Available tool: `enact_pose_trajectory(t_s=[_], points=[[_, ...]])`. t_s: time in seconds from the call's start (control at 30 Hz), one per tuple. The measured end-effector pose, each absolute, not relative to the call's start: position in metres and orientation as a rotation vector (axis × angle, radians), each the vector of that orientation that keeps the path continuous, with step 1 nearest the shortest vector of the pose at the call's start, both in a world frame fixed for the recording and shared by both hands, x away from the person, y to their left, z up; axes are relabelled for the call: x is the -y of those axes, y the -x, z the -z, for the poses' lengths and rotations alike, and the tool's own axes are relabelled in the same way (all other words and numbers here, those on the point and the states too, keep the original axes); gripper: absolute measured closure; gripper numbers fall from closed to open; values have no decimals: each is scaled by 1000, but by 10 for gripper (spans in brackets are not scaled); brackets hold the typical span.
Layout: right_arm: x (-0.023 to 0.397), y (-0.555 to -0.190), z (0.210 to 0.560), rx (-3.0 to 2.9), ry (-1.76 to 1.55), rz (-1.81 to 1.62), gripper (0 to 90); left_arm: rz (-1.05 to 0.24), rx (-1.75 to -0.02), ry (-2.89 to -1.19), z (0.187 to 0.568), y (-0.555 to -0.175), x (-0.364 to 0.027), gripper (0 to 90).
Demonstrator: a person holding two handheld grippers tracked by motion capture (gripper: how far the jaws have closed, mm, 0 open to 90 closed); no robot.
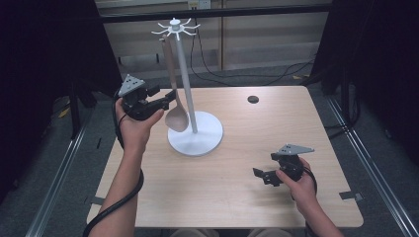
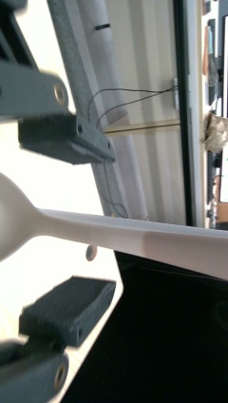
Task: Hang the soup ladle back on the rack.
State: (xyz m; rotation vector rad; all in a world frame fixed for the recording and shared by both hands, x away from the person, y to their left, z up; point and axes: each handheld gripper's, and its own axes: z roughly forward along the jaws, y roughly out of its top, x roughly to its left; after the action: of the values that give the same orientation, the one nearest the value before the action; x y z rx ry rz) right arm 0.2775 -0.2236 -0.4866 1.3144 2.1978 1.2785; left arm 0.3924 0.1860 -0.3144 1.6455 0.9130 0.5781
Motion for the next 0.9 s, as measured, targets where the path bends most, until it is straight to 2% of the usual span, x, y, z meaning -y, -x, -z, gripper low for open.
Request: enact_pose_trajectory(t_s=[0.13,0.37,0.9], points=[[223,-277,487,-2198,-1314,-1277,37,-588,-908,-1647,319,-390,-184,227],[223,-278,487,-2201,-1311,-1279,36,-586,-903,-1655,326,-386,-183,166],[223,-278,487,-2207,-1308,-1279,37,-561,-904,-1664,350,-375,-186,147]])
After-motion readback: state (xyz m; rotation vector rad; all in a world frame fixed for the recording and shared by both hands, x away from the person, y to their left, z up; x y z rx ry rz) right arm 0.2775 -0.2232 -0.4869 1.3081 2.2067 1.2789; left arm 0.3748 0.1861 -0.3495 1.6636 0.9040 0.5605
